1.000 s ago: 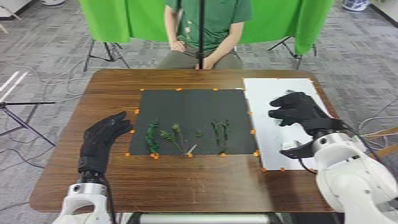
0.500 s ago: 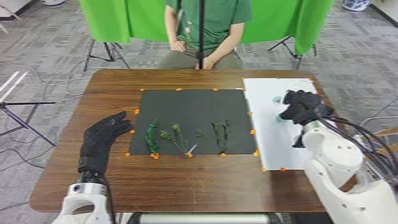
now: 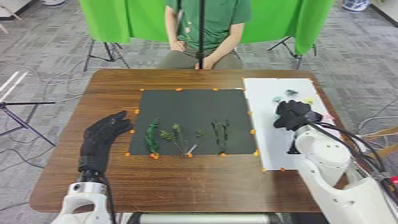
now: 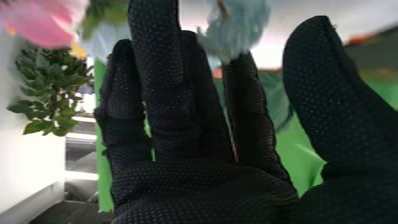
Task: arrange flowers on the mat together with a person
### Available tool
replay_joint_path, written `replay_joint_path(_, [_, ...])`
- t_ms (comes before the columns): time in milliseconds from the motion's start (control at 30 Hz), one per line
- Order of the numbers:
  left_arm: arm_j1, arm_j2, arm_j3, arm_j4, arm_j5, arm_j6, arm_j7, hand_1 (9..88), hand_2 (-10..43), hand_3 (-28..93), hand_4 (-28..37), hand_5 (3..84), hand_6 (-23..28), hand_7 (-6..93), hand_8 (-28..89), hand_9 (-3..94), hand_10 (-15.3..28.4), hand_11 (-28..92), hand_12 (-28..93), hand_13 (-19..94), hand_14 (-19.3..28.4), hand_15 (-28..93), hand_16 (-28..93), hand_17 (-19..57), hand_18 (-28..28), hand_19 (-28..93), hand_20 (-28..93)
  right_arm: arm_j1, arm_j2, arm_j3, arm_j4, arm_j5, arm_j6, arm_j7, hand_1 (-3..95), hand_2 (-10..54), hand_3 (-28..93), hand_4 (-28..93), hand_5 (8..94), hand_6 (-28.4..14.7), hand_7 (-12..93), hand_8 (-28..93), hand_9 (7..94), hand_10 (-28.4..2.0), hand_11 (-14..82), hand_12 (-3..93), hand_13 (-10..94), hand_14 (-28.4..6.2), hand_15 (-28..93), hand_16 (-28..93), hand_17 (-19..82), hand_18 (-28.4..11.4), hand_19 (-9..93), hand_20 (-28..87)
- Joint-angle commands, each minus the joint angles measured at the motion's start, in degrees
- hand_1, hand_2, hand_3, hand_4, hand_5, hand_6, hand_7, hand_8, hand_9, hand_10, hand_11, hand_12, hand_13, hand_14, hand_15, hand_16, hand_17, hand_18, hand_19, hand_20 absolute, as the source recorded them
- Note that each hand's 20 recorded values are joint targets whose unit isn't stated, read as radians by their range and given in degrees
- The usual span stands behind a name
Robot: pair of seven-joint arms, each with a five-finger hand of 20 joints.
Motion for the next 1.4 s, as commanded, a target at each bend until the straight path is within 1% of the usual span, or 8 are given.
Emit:
replay_joint_path(33, [0.4,-0.39,-0.01,0.11,-0.03,-0.33,-0.67,32.6,-0.1,63,-16.6,52.1,4.5,18.3,-7,52.0,14.5,24,14,42,19.6,31,-1,9.9,16.0,23,22,-1.3,-0.7,-1.1,1.3,-2.7,1.2,-0.7,40.6,-9.5,72,-23,55.4,1.8,13,-8,64.5,-15.3,10.6,18.7,76,-8.7,35,30,34,-19.8,69,49])
replay_joint_path(200, [0.2,-0.40,-0.03,0.26,-0.12,-0.47,-0.85,32.6,-0.1,63,-16.7,52.1,4.5,18.3,-7,52.1,14.6,24,14,42,19.6,31,-1,9.9,16.0,23,22,-3.1,-1.0,-2.2,3.2,-3.5,9.0,-2.0,51.5,-9.5,70,-27,64.1,3.5,17,-9,70.3,-12.8,17.6,20.6,80,-4.8,37,42,36,-19.3,72,53])
replay_joint_path(433, [0.2,-0.46,-0.31,0.38,-0.20,-0.30,-0.71,32.7,0.0,63,-16.7,52.0,4.5,18.2,-7,51.9,14.5,24,14,42,19.6,31,-1,10.0,16.0,23,22,-3.5,-1.0,-2.8,4.7,-1.6,17.1,-3.2,63.3,-9.5,61,-26,79.7,2.6,20,9,84.4,-8.6,9.0,41.9,85,-3.8,45,43,40,-19.4,76,58])
replay_joint_path(767, [1.4,0.74,-2.51,0.59,-1.47,2.30,-0.13,31.4,1.2,63,-17.6,52.0,4.5,18.1,-7,51.8,14.5,24,14,42,19.8,31,-1,10.0,16.1,23,22,9.5,1.0,-5.8,-2.7,3.6,21.2,-3.3,64.5,-9.5,61,-25,82.9,1.5,20,12,87.6,-8.3,9.4,44.6,86,-3.9,51,39,41,-19.6,77,59])
replay_joint_path(967, [2.3,1.09,-3.73,0.75,-2.71,4.54,0.48,22.9,15.3,66,-27.6,52.7,4.1,17.6,-7,51.9,14.7,24,13,42,19.8,31,-1,10.1,16.2,23,22,23.1,-2.2,-17.9,-1.4,10.6,19.8,-8.3,64.5,-9.5,61,-24,82.7,1.5,20,12,87.4,-8.3,9.1,44.6,85,-4.1,52,39,41,-19.6,77,59])
replay_joint_path(1100, [1.9,1.42,-2.71,1.27,-4.74,8.56,2.16,20.4,29.1,61,-28.3,53.2,3.9,16.5,-7,51.9,14.7,22,13,42,19.9,30,-2,10.9,16.0,22,21,29.3,-7.4,-25.9,1.8,12.6,17.8,-11.8,64.3,-9.5,61,-24,82.6,1.3,19,13,87.4,-8.2,9.0,44.7,85,-4.1,52,39,41,-19.7,77,60])
replay_joint_path(1267, [1.0,1.36,-1.90,2.16,-5.48,10.40,3.48,22.2,32.2,57,-28.3,48.8,4.3,13.4,-7,47.3,14.4,19,11,39,19.2,23,-3,12.0,14.8,19,20,32.7,-13.8,-32.8,6.3,12.8,16.0,-15.0,64.2,-9.5,61,-24,82.6,1.3,19,13,87.2,-8.2,8.9,44.8,85,-4.1,53,39,41,-19.6,77,60])
replay_joint_path(1400, [0.6,1.35,-2.06,2.49,-5.50,10.32,3.63,20.6,32.8,59,-28.3,47.8,4.3,13.6,-7,45.7,14.2,19,11,39,19.0,22,-2,11.9,14.6,18,20,35.1,-17.4,-37.7,11.2,12.1,14.5,-16.4,64.1,-9.5,61,-24,82.5,1.4,19,13,87.3,-8.1,8.9,44.6,85,-4.0,53,39,41,-19.5,77,60])
